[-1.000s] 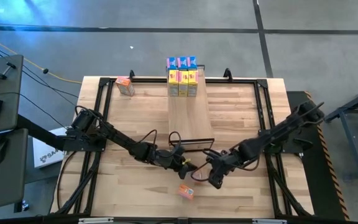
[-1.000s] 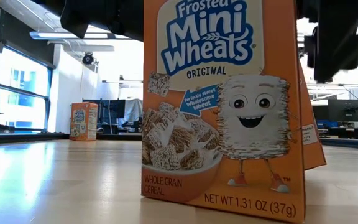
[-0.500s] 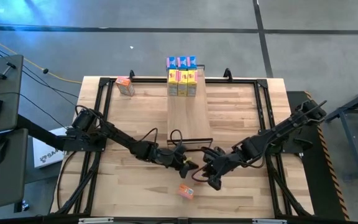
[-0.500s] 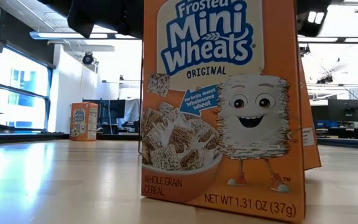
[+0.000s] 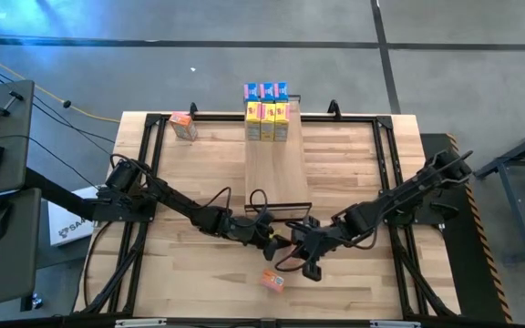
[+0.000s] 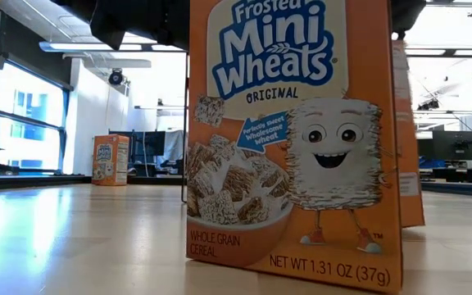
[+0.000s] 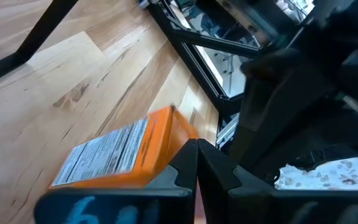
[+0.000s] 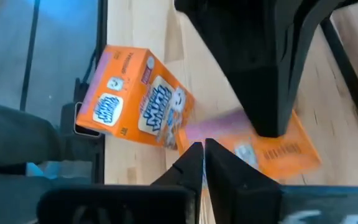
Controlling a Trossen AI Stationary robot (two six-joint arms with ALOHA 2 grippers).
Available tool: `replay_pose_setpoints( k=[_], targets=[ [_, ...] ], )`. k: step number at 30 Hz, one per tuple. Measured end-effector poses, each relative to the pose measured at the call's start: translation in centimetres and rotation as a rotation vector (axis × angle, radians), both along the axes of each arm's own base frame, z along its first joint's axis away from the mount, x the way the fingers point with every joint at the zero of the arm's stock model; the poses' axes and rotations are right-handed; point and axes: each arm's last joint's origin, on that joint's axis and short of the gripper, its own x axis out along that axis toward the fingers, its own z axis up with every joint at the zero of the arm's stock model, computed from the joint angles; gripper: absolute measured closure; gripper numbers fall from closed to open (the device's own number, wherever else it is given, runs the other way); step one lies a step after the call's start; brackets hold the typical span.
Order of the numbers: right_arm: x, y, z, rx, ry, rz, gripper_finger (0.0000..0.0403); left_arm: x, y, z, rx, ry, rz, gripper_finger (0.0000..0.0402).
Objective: Stack cereal on shelf
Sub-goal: Put the bottom right orange cereal box on the shelf
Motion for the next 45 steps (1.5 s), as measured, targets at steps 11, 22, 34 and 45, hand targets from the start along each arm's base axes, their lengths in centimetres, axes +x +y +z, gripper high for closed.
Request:
replay_pose_setpoints(
  k=[11,22,34,45],
  targets=[
    [-0.2,-0.1,-0.3,-0.006,0.036,-0.020,0.0401,0.0,0.0,0.1,0.000,-0.002,0.000,0.0401],
    [-0.6,0.8,0.3,-0.028,-0.024,0.007,0.0401,-1.7,0.6,5.4,0.124,-0.098,-0.028,0.0402],
    [-1.3,0.6,1.6,-0.007,-0.062,-0.040,0.0368,-7.3,2.9,12.4,0.347,-0.038,0.083,0.0401],
    [-1.9,0.3,2.0,0.231,0.151,-0.394,0.0193,-15.4,4.7,10.4,0.400,-0.055,0.161,0.0401]
  ],
)
